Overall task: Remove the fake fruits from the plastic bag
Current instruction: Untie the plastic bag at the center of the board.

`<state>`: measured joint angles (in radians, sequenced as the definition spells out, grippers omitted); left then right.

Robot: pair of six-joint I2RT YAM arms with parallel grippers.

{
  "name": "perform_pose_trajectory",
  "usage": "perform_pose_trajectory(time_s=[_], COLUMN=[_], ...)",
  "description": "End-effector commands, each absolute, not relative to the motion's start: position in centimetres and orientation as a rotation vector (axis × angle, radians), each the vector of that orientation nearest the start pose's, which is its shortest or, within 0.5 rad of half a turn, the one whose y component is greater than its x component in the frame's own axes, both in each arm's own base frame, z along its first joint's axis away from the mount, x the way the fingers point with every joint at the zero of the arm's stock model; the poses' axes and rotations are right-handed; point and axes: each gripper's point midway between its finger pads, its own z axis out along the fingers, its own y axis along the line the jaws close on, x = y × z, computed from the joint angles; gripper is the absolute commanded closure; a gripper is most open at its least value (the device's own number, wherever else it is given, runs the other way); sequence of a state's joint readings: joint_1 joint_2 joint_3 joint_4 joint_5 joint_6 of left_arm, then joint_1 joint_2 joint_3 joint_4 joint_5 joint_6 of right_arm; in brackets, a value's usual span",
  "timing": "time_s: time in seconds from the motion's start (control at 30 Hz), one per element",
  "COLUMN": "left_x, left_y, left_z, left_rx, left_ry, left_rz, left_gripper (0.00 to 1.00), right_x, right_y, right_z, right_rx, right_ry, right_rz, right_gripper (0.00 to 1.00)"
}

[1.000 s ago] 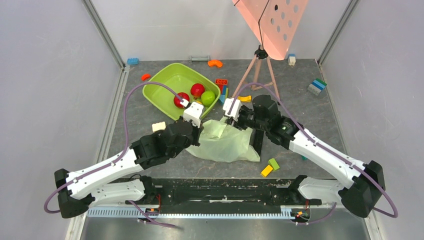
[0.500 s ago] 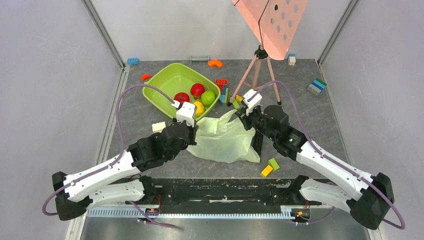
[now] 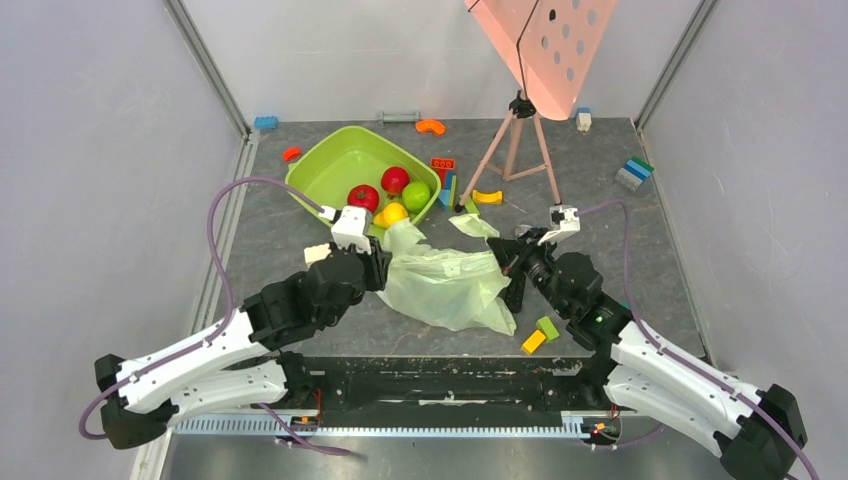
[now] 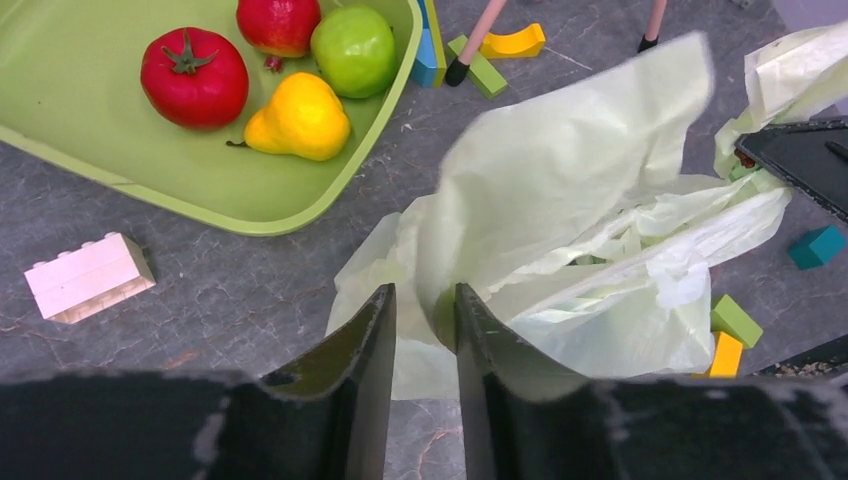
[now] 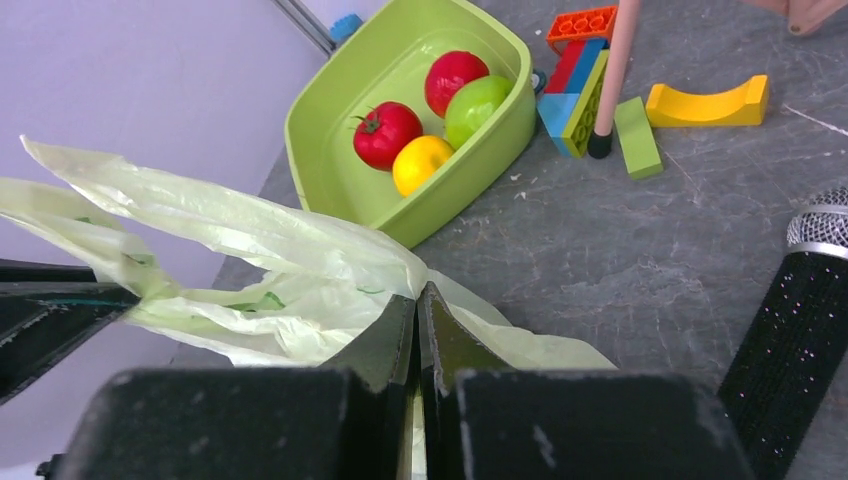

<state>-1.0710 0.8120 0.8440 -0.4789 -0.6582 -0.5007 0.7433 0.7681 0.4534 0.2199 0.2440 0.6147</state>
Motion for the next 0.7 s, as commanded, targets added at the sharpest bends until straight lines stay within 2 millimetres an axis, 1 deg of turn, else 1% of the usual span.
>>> perform_pose_trajectory(time_s=[0.0,0.07,0.13,0.17,0.3,0.43,0.47,0.6,0.67], left_x=[21.1,20.8,20.7,20.7,20.8,21.2,21.4,22.3,22.7], left_y=[-19.5,-20.4,-21.1,-21.4,-22.5,-23.7,-24.0,-24.7,-24.7], left_z=[25.6,26.5,27.2,27.6,28.8,29.4,29.5,29.3,28.9], left_rx=[0.158,0.218,0.257,0.281,0.358,0.434,0.448,0.465,0.463], left_ry=[1.892,1.871,1.853,1.843,1.813,1.791,1.788,1.799,1.811], left_rz=[-0.422,-0.464,-0.489,-0.496,-0.502,-0.484,-0.476,-0.423,-0.392], left_gripper=[0.54,0.36,0.23,0.18,0.07,0.01,0.00,0.01,0.06], right_x=[25.2,24.9,24.6,24.5,23.9,23.8,23.4,23.0,22.8], right_y=[21.4,22.1,22.9,23.2,24.2,24.4,24.8,25.1,25.0], right_z=[25.9,26.4,26.5,26.6,26.7,27.1,27.3,27.9,28.0], right_rx=[0.074,-0.013,-0.079,-0.110,-0.173,-0.189,-0.221,-0.248,-0.251], right_ry=[1.596,1.595,1.605,1.607,1.610,1.599,1.596,1.588,1.585], right_rz=[0.917,0.918,0.926,0.932,0.965,0.977,1.000,1.021,1.022], right_gripper=[1.00,1.00,1.00,1.00,1.00,1.00,1.00,1.00,1.00])
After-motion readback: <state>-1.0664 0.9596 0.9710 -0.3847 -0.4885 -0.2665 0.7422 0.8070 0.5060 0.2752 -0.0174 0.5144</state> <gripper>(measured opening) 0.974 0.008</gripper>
